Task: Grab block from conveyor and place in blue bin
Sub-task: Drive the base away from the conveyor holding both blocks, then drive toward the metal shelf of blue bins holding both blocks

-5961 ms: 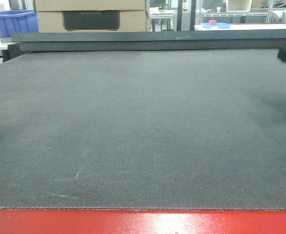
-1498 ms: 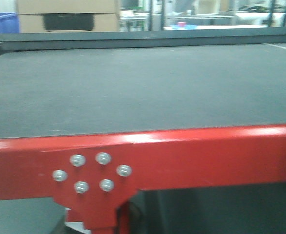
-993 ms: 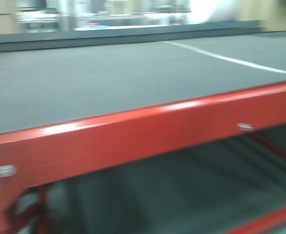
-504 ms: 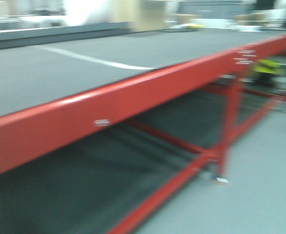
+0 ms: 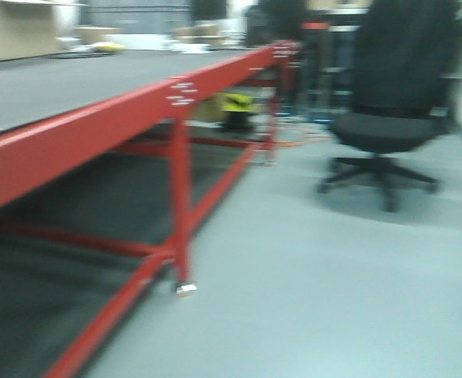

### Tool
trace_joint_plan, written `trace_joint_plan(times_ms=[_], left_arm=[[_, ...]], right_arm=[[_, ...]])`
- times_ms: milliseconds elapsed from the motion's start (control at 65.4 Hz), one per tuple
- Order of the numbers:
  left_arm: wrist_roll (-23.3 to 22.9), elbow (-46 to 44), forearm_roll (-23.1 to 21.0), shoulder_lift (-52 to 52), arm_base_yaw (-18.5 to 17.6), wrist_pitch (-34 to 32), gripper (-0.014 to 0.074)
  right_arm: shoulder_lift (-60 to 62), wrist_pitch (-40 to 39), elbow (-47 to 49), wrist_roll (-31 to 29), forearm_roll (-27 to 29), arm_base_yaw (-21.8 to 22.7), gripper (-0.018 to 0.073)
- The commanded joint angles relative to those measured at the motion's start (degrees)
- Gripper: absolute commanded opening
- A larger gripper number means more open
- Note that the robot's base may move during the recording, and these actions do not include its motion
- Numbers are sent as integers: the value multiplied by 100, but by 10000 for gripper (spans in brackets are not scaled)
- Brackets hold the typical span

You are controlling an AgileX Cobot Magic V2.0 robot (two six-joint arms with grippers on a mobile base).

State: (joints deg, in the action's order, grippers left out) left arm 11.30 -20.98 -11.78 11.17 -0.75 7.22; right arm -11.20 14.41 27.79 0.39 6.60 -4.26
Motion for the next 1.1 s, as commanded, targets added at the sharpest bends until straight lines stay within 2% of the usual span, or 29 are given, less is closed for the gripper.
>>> trace_joint_plan(times_ms=[0, 1085], left_arm=[[22, -2, -51, -16, 6, -108, -111], [22, -2, -51, -16, 6, -108, -111]], right_arm=[[10, -121, -9, -39, -48, 20, -162], [12, -132, -9, -39, -48, 20, -162]])
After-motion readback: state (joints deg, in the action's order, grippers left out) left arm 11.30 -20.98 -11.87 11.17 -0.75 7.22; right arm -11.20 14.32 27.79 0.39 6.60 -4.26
